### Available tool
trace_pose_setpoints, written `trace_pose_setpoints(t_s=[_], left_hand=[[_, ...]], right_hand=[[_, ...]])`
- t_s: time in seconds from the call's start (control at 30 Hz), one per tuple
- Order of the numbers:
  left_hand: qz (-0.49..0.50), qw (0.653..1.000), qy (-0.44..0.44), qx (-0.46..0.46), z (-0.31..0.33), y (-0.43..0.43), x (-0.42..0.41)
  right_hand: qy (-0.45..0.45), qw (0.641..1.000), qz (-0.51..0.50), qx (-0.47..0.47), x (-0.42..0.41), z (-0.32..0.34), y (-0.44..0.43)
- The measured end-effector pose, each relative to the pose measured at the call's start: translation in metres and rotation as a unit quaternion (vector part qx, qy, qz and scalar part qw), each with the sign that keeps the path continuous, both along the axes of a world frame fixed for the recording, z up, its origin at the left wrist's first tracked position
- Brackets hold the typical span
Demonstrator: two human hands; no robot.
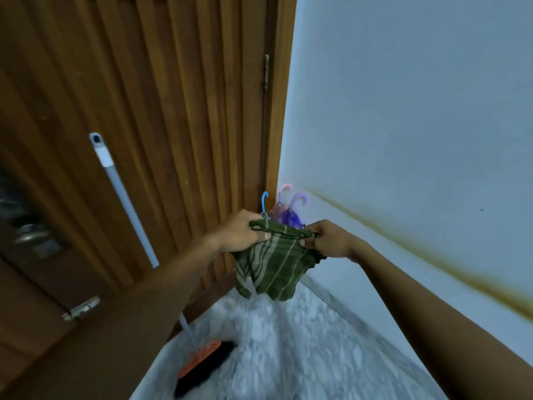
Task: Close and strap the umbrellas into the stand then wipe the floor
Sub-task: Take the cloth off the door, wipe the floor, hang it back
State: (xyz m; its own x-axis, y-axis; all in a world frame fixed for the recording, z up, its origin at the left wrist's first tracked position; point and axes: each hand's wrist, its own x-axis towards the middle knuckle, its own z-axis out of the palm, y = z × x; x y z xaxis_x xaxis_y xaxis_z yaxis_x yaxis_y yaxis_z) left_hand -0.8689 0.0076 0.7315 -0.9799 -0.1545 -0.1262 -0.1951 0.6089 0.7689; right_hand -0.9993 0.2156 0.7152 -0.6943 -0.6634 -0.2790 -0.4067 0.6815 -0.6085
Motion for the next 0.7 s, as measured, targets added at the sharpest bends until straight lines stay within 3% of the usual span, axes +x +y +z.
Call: trace_pose_setpoints(t_s=[0.2, 0.4, 0.53, 0.7], left_hand=[[-0.022, 0.998, -0.048, -0.016, -0.090, -0.013, -0.080], [-0.002, 0.996, -0.093, -0.016, -0.241, -0.026, -0.182], [0.023, 0.993, -0.071, -0.093, -0.361, -0.019, -0.245], [-0.020, 0.971, -0.009, -0.237, -0.553, -0.009, -0.314]], right_hand=[[-0.032, 0.998, -0.037, 0.025, -0.063, -0.084, -0.004], [-0.026, 0.990, -0.123, 0.062, -0.146, -0.212, -0.018], [0.028, 0.984, -0.162, 0.072, -0.203, -0.325, -0.035], [0.180, 0.973, -0.115, 0.083, -0.272, -0.507, -0.031]])
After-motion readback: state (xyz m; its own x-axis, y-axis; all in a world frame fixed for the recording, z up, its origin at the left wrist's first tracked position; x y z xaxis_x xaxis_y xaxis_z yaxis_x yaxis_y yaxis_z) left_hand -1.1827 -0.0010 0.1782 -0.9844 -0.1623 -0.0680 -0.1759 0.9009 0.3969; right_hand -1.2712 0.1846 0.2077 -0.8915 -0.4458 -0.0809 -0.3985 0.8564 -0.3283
